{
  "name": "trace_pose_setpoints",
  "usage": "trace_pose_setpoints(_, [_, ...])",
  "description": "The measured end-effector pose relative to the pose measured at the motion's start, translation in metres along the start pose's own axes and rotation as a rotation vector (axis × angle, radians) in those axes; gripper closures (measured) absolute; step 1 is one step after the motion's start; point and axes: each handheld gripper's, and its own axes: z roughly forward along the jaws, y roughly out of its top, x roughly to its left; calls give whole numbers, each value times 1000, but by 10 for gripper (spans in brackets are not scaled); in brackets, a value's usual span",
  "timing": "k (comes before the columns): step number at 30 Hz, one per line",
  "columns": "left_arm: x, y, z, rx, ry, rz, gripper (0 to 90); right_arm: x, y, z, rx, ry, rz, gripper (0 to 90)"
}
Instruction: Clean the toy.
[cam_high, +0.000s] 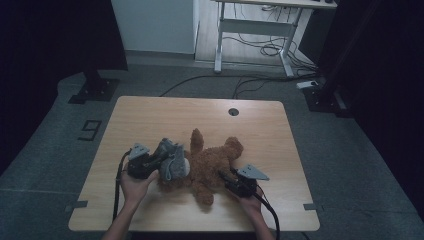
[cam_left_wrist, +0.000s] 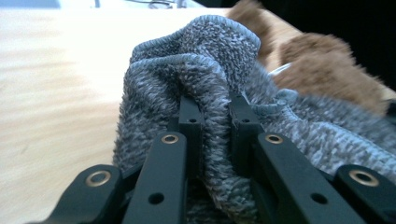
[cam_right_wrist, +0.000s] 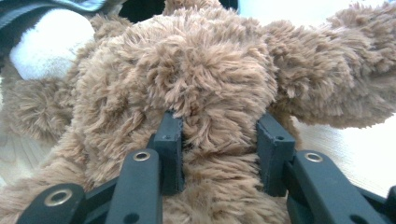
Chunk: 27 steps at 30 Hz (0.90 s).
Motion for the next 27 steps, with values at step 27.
trace_pose_setpoints(27, [18,16,-22,17,30,-26,805,-2,-1,0,-4,2,20,600])
